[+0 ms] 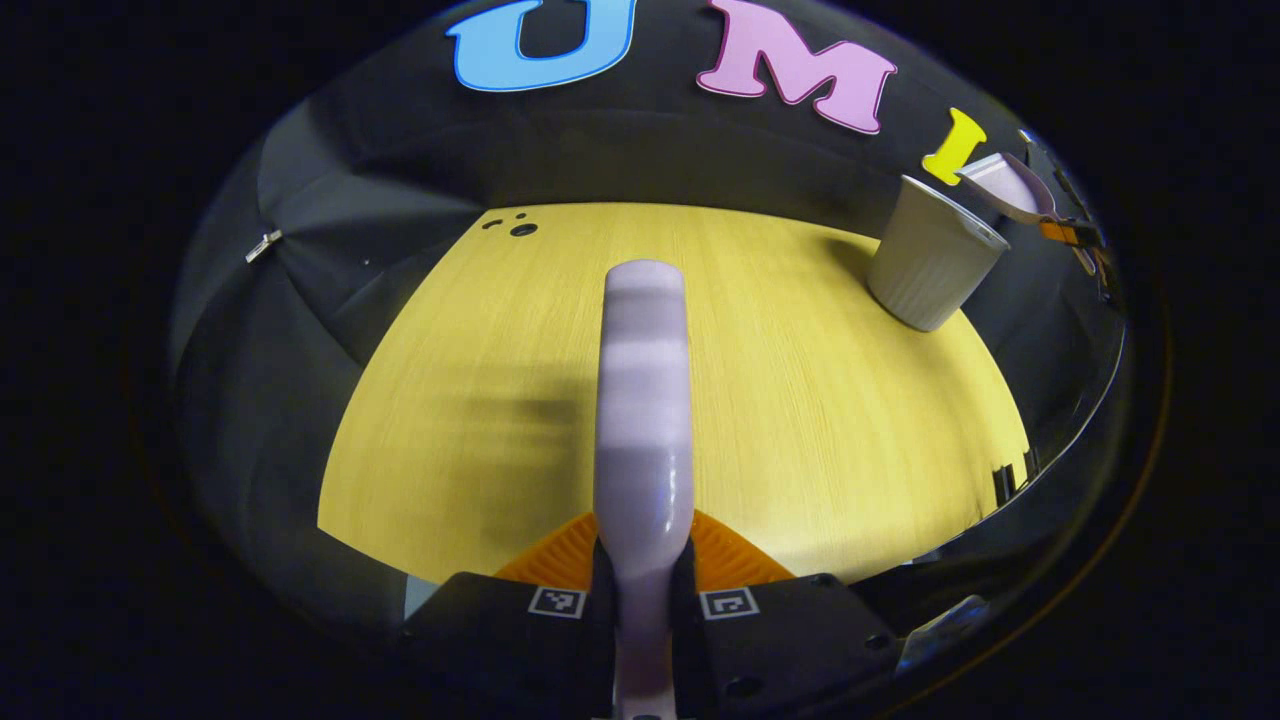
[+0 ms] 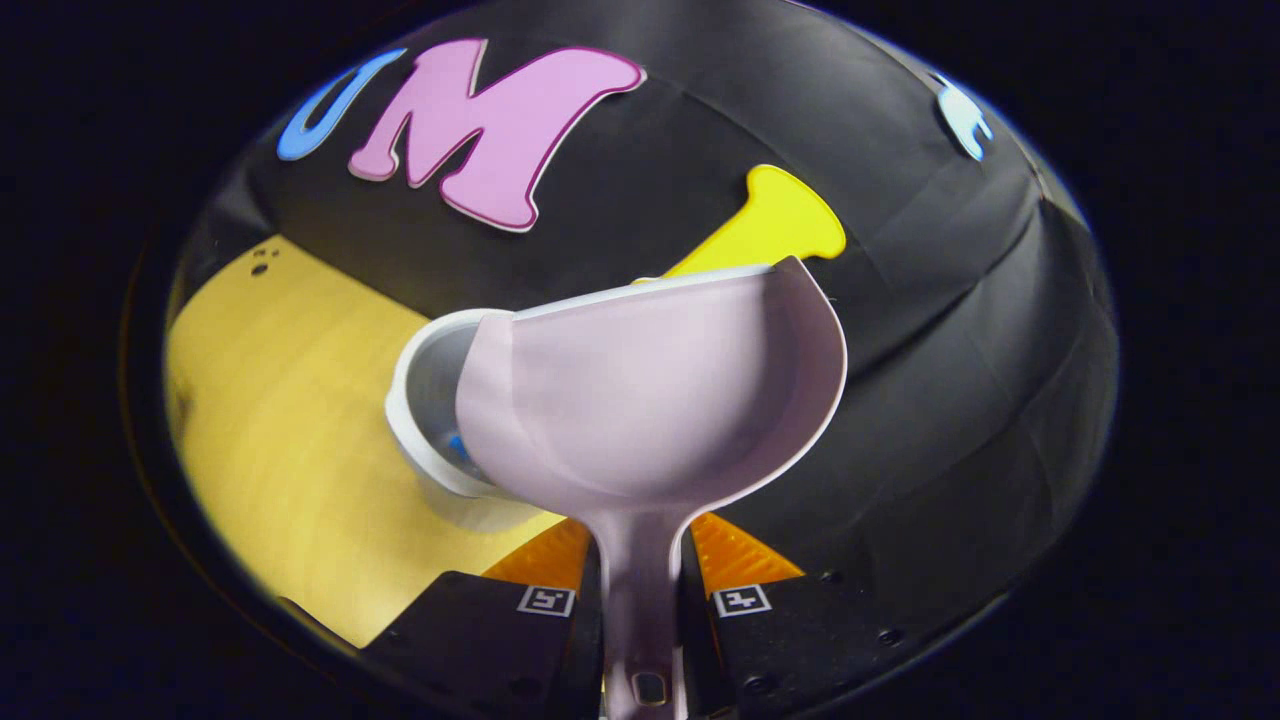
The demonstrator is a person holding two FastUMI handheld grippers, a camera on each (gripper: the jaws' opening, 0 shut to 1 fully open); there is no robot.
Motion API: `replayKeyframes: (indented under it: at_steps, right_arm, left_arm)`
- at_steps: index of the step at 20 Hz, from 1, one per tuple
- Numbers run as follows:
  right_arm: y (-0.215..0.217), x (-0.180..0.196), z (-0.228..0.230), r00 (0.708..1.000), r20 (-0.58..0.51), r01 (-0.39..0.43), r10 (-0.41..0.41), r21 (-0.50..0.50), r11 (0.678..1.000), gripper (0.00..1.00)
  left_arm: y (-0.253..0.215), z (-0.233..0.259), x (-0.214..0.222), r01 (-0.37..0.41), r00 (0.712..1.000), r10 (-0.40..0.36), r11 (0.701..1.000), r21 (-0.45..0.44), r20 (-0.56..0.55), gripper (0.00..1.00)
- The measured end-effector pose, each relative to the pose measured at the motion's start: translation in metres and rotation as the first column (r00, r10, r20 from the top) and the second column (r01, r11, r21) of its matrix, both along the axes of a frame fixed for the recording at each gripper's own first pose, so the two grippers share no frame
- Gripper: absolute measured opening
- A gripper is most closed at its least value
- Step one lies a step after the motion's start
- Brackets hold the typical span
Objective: Pick up the small broom and dustpan from the desktop, sweep the trash into the dustpan with the broom, and then empty the trash into the garbage bin.
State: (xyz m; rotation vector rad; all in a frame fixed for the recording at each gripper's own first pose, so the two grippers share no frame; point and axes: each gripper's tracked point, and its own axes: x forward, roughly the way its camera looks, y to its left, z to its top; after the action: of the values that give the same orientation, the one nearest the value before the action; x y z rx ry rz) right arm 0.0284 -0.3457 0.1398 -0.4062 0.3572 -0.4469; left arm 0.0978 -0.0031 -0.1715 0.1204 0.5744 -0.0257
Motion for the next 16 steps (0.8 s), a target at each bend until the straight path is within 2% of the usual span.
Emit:
replayKeyframes:
  at_steps: [6,8,9,12,15,16]
  right_arm:
    - [0.062,-0.016,-0.003,0.995,0.074,-0.086,0.074,0.177,0.98,0.35]
    - [0.091,-0.019,-0.01,0.991,0.074,-0.126,0.112,0.22,0.967,0.39]
    - [0.106,-0.02,-0.015,0.988,0.074,-0.148,0.134,0.239,0.96,0.35]
    - [0.157,-0.02,-0.034,0.974,0.063,-0.227,0.218,0.295,0.928,0.36]
    - [0.216,-0.019,-0.069,0.952,0.03,-0.293,0.305,0.383,0.876,0.31]
    - [0.231,-0.018,-0.085,0.948,0.01,-0.296,0.319,0.399,0.868,0.39]
  left_arm:
    - [-0.004,0.002,0.0,0.017,1.0,-0.016,0.999,-0.044,0.025,0.27]
    - [-0.001,0.004,0.0,0.014,0.999,-0.011,0.998,-0.06,0.037,0.27]
    - [0.001,0.006,0.001,0.011,0.999,-0.008,0.998,-0.069,0.044,0.26]
    - [0.009,0.007,0.002,0.001,0.998,0.003,0.996,-0.085,0.057,0.27]
    - [0.017,0.005,0.003,-0.003,0.998,0.008,0.996,-0.085,0.057,0.27]
    - [0.019,0.004,0.004,-0.003,0.999,0.007,0.997,-0.083,0.053,0.27]
